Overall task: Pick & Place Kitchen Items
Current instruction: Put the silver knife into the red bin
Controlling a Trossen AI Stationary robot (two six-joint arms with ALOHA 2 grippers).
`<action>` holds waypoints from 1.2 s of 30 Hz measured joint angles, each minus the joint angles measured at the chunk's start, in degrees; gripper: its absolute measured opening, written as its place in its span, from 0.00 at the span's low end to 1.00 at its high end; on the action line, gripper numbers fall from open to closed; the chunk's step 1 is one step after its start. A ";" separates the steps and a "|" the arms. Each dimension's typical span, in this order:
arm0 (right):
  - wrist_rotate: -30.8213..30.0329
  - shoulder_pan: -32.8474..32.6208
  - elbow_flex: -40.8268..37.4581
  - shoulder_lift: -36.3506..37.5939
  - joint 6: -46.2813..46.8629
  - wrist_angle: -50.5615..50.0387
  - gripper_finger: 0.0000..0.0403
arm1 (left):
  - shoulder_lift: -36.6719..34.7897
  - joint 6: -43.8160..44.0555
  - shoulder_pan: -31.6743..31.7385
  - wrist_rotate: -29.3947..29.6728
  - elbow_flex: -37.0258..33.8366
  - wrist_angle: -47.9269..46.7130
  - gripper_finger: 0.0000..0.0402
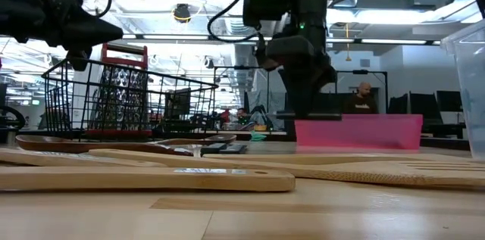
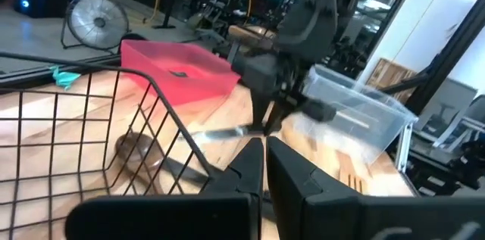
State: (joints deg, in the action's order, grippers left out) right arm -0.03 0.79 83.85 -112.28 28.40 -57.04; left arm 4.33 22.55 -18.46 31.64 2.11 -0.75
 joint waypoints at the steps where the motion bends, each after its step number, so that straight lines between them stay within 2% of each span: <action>1: 0.00 0.26 0.01 0.41 0.06 0.12 0.23 | 0.43 0.00 0.00 0.02 0.00 0.04 0.01; 11: 0.00 1.56 0.04 4.66 0.12 0.17 0.23 | 3.26 0.03 0.00 0.05 0.00 0.82 0.01; 18: 0.06 1.10 0.04 13.85 1.31 2.44 0.23 | 3.29 0.15 0.00 0.05 0.00 2.27 0.01; 24: 0.06 1.13 0.04 24.17 1.64 12.88 0.23 | 3.24 -0.01 0.01 0.07 0.00 5.94 0.01; 29: 0.24 1.12 0.04 31.73 0.42 21.81 0.23 | 3.18 -4.79 0.00 0.07 0.26 11.57 0.01; 34: 1.75 1.10 0.07 37.55 -2.75 29.76 0.23 | 3.14 -5.60 0.02 -0.26 2.39 12.66 0.01; 36: 2.68 1.15 0.07 39.40 -3.81 31.71 0.23 | 2.72 -5.64 0.02 -2.09 3.37 12.95 0.01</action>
State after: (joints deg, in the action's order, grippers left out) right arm 2.65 1.94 83.92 -72.88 24.59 -25.33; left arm 7.05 16.90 -18.44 29.55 5.48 12.19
